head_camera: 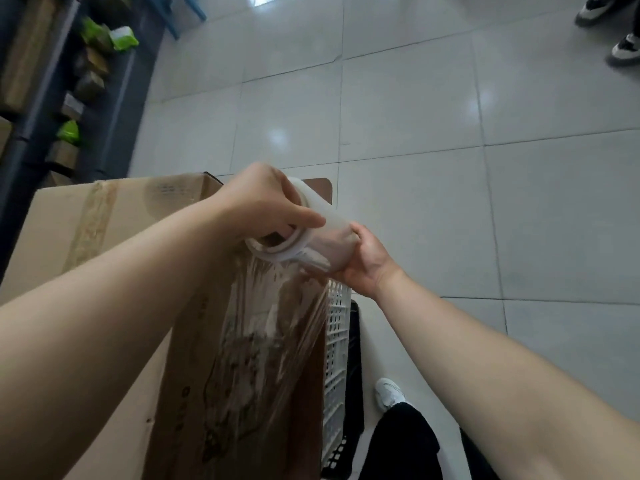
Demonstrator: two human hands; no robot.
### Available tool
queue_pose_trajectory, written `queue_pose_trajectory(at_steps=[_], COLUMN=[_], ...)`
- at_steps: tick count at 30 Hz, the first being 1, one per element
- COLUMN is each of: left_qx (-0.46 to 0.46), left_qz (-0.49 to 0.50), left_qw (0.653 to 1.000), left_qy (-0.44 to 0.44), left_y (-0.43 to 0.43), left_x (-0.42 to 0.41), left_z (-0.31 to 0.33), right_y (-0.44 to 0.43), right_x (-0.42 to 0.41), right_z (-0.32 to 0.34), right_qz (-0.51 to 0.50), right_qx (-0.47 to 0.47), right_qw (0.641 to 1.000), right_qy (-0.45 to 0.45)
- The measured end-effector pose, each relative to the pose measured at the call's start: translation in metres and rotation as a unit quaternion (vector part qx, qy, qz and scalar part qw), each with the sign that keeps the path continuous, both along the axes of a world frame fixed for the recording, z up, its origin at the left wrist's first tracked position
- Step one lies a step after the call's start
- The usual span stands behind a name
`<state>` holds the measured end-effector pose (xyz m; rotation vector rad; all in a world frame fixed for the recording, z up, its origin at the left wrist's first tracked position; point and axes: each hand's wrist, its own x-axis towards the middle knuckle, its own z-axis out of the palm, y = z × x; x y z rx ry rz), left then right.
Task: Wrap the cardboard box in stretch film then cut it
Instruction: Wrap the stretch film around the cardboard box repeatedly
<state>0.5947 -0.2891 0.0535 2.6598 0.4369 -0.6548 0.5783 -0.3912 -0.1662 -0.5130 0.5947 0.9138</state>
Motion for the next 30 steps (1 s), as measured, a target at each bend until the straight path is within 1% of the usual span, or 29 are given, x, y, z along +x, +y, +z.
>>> queue_pose_trajectory(at_steps=[9, 13, 18, 22, 25, 28, 30], left_qx=[-0.029, 0.016, -0.003, 0.058, 0.091, 0.084, 0.042], left_qz=[0.013, -0.007, -0.021, -0.067, -0.082, -0.058, 0.008], left_qw=[0.999, 1.0, 1.0, 0.996, 0.992, 0.995, 0.999], left_qy=[0.017, 0.018, 0.003, 0.0, 0.007, 0.017, 0.017], left_y=[-0.029, -0.017, 0.003, 0.011, 0.017, 0.019, 0.019], left_x=[0.006, 0.011, 0.02, 0.033, 0.04, 0.046, 0.052], left_z=[-0.002, -0.008, -0.008, -0.007, -0.007, -0.008, -0.009], right_y=[-0.02, -0.015, -0.004, 0.005, 0.011, 0.014, 0.016], right_x=[-0.001, 0.007, 0.028, 0.048, 0.064, 0.076, 0.081], right_z=[0.005, 0.003, 0.004, 0.005, 0.006, 0.007, 0.007], right_qz=[-0.046, -0.041, -0.019, 0.003, 0.013, 0.018, 0.021], right_qx=[0.058, 0.029, -0.014, -0.017, -0.01, 0.001, 0.007], right_qw=[0.997, 0.999, 0.999, 1.0, 1.0, 1.0, 1.0], right_qy=[0.007, 0.019, 0.03, 0.016, -0.006, -0.012, -0.015])
